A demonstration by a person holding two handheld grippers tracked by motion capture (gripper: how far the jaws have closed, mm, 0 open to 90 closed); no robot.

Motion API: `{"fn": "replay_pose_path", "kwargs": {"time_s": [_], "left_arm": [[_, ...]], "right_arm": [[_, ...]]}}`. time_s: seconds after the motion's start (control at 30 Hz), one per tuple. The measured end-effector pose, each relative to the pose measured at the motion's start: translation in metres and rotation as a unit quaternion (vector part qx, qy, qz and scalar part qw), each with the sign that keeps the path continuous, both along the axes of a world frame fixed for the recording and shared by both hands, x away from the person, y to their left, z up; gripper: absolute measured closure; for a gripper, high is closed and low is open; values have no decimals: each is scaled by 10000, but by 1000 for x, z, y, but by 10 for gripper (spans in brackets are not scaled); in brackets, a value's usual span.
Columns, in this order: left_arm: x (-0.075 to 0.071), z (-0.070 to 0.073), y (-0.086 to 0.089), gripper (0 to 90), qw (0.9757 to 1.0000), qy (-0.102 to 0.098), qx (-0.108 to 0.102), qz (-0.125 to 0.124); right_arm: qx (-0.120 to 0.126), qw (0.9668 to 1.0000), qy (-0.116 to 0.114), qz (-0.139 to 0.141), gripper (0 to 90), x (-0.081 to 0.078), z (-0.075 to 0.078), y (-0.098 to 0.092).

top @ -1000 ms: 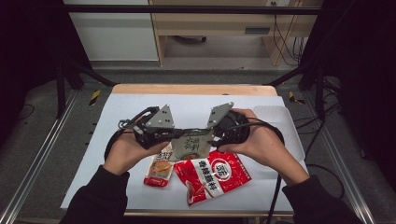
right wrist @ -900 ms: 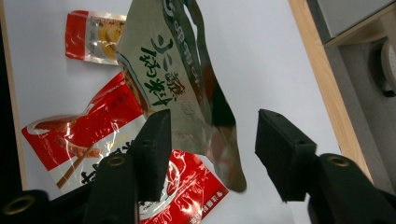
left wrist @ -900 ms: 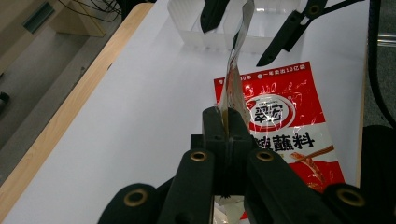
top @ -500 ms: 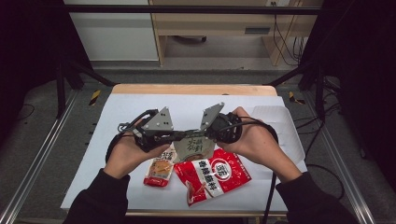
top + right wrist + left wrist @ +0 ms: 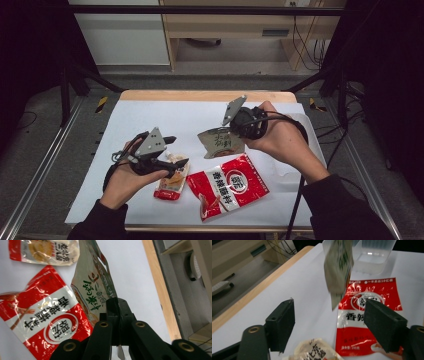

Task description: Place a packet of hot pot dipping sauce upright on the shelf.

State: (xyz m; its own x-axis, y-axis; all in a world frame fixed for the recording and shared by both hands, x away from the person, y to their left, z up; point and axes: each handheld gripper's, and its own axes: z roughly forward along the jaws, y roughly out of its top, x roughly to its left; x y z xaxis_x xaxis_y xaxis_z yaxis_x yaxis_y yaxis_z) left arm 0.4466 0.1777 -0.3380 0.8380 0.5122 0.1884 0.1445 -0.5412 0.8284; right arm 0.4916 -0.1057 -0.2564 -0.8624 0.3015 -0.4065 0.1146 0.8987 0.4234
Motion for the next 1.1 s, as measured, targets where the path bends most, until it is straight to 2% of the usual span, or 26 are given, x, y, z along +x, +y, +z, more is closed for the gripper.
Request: {"fn": "replay_pose_path", "kwargs": {"time_s": [0.23,0.4,0.47,0.53,0.57,0.6,0.63,0.8,0.83,0.9,0.97,1.0,1.03,1.07,1.1], "left_arm": [[-1,-36,33,161,9984,223,-117,514],[0,-57,50,91,9961,229,-25,849],[1,-64,57,79,9954,225,117,922],[2,-68,64,66,9945,248,3,1021],[1,-72,70,63,9932,244,-49,1139],[1,-72,70,62,9932,244,-49,1139],[1,-74,73,62,9922,249,-78,1221],[0,-85,89,62,9876,279,-183,1534],[-1,-88,92,62,9865,292,-203,1596],[-2,-91,97,62,9851,311,-218,1678],[-4,-97,103,62,9822,349,-255,1830],[-4,-97,103,62,9822,349,-255,1830],[-6,-100,107,62,9807,375,-252,1903],[-6,-100,107,62,9807,375,-252,1903],[-7,-100,110,62,9796,385,-279,1951]], "right_arm": [[117,9997,-150,-152,900,9,10,-19],[216,9990,-271,-266,900,14,18,-36],[276,9986,-328,-311,900,15,21,-43],[335,9979,-406,-383,900,16,25,-55],[346,9976,-408,-428,900,16,26,-58],[346,9976,-408,-428,900,16,26,-58],[362,9968,-488,-515,900,17,28,-67],[414,9957,-532,-643,900,19,28,-85],[471,9950,-536,-697,900,21,27,-95],[476,9946,-553,-742,900,22,27,-98],[573,9932,-565,-843,900,25,25,-113],[573,9932,-565,-843,900,25,25,-113],[636,9919,-558,-944,900,26,23,-122],[636,9919,-558,-944,900,26,23,-122],[639,9915,-574,-979,900,27,22,-126]]}}
